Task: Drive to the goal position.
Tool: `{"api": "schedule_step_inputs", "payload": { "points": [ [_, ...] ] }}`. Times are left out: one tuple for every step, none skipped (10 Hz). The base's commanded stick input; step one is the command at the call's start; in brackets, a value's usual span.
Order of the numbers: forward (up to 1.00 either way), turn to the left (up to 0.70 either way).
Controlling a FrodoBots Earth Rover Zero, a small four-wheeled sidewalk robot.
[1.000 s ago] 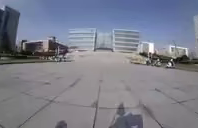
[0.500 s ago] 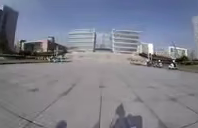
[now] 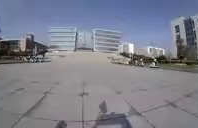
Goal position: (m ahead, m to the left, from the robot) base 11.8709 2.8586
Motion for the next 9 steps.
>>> {"api": "schedule_step_inputs", "payload": {
  "points": [
    [1.0,0.0],
    [1.0,0.0],
    [1.0,0.0],
    [1.0,0.0],
    [1.0,0.0],
    [1.0,0.0],
    [1.0,0.0],
    [1.0,0.0],
    [1.0,0.0]
  ]
}}
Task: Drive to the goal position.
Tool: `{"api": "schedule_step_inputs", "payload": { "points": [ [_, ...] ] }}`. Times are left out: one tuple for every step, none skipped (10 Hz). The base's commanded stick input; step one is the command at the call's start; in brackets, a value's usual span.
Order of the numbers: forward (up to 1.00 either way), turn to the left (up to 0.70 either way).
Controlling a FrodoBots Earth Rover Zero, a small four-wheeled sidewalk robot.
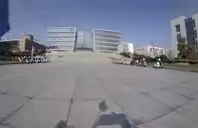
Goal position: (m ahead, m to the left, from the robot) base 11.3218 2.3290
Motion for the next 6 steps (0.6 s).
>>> {"api": "schedule_step_inputs", "payload": {
  "points": [
    [1.0,0.0],
    [1.0,0.0],
    [1.0,0.0],
    [1.0,0.0],
    [1.0,0.0],
    [1.0,0.0]
  ]
}}
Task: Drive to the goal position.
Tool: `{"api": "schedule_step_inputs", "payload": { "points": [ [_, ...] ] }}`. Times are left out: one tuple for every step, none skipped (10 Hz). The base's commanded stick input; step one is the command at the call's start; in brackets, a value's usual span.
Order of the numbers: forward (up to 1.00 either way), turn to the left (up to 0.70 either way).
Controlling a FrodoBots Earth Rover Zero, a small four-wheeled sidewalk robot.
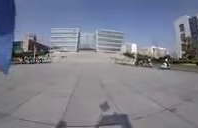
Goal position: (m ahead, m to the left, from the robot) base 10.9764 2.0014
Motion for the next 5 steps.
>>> {"api": "schedule_step_inputs", "payload": {
  "points": [
    [1.0,0.0],
    [1.0,0.0],
    [1.0,0.0],
    [1.0,0.0],
    [1.0,0.0]
  ]
}}
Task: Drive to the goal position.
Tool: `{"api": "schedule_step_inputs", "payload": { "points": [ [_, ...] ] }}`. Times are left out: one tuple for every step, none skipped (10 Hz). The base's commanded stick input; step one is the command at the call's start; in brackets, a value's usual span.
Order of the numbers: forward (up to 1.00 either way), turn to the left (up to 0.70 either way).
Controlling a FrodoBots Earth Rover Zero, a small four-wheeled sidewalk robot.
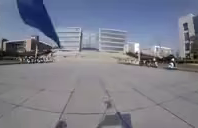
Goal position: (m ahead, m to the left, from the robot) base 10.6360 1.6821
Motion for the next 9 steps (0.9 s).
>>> {"api": "schedule_step_inputs", "payload": {
  "points": [
    [1.0,0.0],
    [1.0,0.0],
    [1.0,0.0],
    [1.0,0.0],
    [1.0,0.0],
    [1.0,0.0],
    [1.0,0.0],
    [1.0,0.0],
    [1.0,0.0]
  ]
}}
